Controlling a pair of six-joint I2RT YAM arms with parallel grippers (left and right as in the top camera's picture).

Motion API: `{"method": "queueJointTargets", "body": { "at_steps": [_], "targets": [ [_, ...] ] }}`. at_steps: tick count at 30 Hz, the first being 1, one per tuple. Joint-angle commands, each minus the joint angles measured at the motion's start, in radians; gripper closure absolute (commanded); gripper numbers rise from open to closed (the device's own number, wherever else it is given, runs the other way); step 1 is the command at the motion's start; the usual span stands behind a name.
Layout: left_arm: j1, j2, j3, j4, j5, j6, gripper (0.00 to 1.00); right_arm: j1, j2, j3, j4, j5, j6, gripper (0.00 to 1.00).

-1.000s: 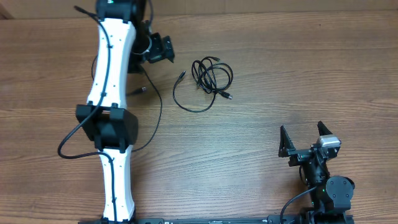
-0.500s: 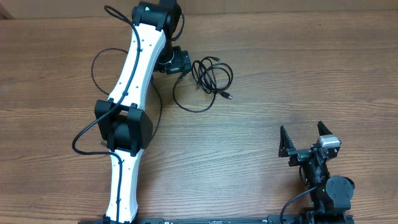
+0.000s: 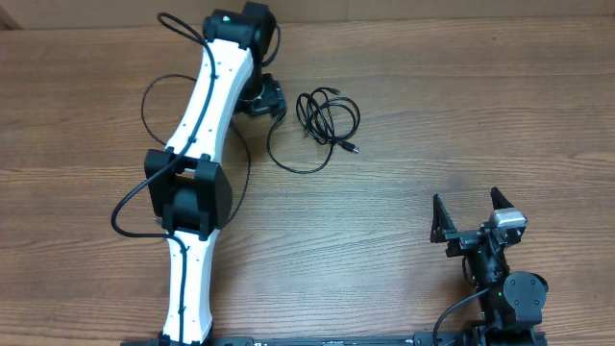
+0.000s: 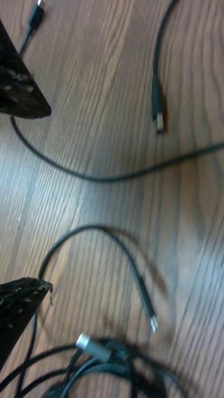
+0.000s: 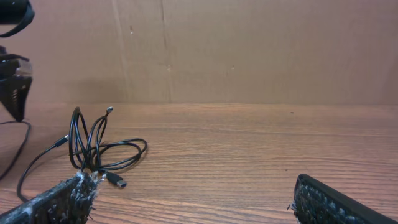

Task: Untangle cables

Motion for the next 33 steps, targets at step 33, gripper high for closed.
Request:
{"method": "queueJointTargets", "body": {
  "at_steps": [33],
  "targets": [
    [0.100,0.003,-0.409,0.476,0.037,-0.017,0.35,-0.002,-0.001,-0.010,0.005,0.005,-0.005,0.00]
  ]
}}
